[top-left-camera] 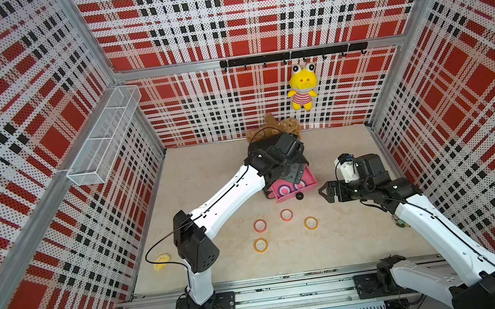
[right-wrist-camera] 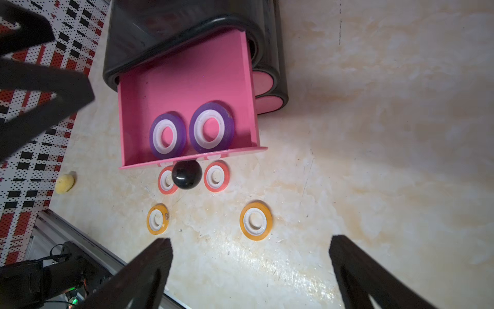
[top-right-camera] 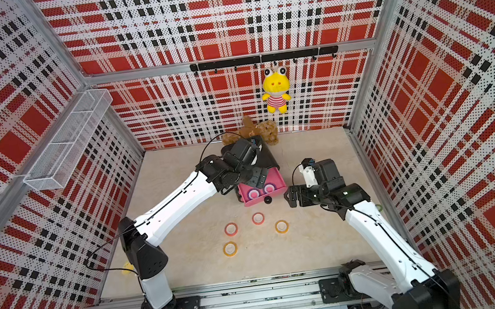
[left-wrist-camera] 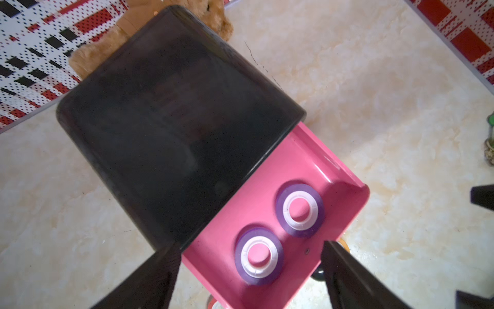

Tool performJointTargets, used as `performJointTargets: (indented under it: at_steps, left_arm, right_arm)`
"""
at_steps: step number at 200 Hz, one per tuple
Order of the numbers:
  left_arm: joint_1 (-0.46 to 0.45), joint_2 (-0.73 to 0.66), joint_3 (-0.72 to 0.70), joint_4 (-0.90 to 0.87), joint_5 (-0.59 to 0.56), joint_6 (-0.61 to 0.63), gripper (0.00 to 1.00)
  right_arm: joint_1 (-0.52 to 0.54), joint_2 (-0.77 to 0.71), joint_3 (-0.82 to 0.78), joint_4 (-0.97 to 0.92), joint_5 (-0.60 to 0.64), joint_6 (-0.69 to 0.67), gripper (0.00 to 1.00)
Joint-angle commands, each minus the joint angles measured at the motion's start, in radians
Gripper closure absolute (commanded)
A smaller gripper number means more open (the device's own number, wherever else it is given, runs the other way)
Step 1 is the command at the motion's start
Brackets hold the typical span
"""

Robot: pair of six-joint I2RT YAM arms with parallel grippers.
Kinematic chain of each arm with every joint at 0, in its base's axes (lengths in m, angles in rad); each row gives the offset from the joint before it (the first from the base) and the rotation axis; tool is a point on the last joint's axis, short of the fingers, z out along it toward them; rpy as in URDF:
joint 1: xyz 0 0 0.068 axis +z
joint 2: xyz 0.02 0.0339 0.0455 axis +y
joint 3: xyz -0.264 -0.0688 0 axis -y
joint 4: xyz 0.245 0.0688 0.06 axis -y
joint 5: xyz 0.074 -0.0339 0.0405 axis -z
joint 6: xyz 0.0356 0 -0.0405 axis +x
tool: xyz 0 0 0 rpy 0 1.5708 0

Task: Place the transparent tape into the drawer according to color
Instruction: Place the tape in the drawer.

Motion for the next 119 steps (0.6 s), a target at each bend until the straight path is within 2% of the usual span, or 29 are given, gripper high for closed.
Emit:
performJointTargets:
  at_steps: [1, 25, 52, 119]
  left_arm:
    - [0.071, -0.085, -0.064, 0.100, 0.001, -0.037, 0.10]
    - [0.161, -0.184, -0.225, 0.267, 0.088, -0.121, 0.10]
    - [0.229, -0.266, -0.370, 0.398, 0.169, -0.212, 0.09]
    - [0.313, -0.283, -0.517, 0.522, 0.299, -0.326, 0.10]
  right_arm:
    - [0.069, -0.020, -0.032, 0.076, 0.028, 0.040, 0.00]
    - [0.128, -0.022, -0.059, 0.115, 0.067, 0.067, 0.00]
    - [0.144, -0.030, -0.062, 0.118, 0.097, 0.067, 0.00]
    - [0.160, -0.009, -0.082, 0.183, 0.109, 0.078, 0.00]
